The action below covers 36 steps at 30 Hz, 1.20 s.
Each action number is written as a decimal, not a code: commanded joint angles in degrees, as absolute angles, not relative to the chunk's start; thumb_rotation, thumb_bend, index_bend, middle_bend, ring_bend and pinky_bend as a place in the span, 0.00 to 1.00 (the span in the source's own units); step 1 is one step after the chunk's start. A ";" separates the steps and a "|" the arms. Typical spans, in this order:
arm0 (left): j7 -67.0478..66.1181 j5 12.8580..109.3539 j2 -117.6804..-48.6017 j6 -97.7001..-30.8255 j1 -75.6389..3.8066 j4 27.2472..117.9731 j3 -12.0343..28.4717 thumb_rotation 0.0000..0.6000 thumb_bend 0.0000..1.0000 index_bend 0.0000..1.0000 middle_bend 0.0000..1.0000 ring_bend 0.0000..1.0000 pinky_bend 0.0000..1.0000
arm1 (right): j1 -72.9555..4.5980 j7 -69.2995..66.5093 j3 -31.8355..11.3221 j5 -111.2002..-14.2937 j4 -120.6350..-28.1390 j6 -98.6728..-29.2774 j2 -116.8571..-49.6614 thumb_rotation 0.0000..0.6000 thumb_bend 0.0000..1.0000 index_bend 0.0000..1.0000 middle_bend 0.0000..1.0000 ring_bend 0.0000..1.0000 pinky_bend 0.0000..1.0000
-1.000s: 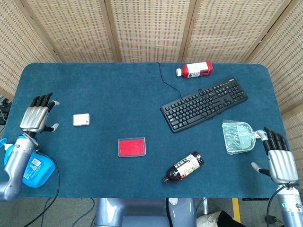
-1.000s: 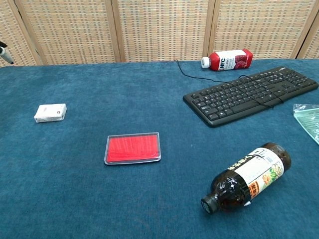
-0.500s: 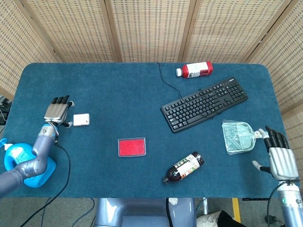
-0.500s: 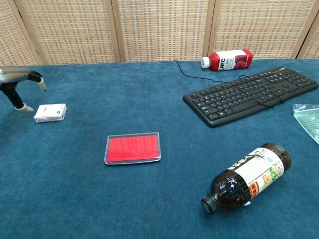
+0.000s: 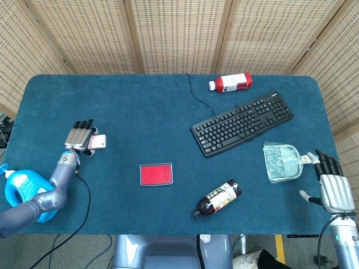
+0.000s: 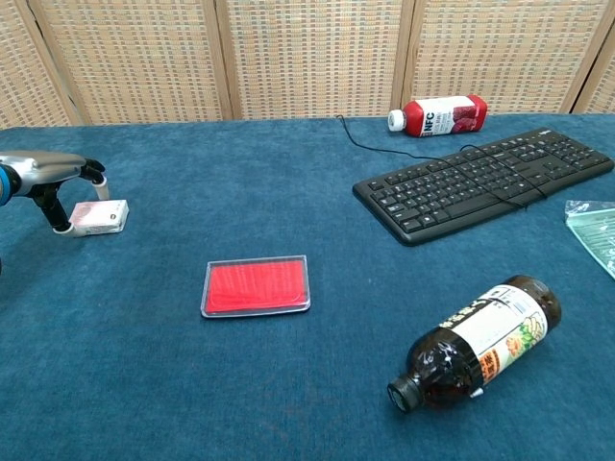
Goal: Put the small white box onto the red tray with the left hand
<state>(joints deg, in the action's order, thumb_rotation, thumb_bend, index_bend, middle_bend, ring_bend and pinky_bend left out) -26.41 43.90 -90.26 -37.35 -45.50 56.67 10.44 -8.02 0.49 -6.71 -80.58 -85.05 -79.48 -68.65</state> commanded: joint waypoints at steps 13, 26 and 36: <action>-23.61 47.62 -91.93 -43.33 -45.00 58.23 10.64 1.00 0.44 0.64 0.00 0.00 0.00 | -7.64 -1.17 -6.44 -81.61 -85.77 -80.68 -67.85 1.00 0.00 0.08 0.00 0.00 0.06; -29.84 51.69 -85.35 -53.86 -44.74 86.24 10.52 1.00 0.42 0.65 0.00 0.00 0.00 | -7.35 -0.95 -6.27 -81.73 -86.45 -81.26 -67.40 1.00 0.00 0.08 0.00 0.00 0.06; -45.22 41.23 -91.11 -61.75 -48.48 98.54 9.12 1.00 0.43 0.67 0.00 0.00 0.00 | -6.95 -2.24 -6.26 -82.10 -87.16 -81.97 -66.43 1.00 0.00 0.08 0.00 0.00 0.06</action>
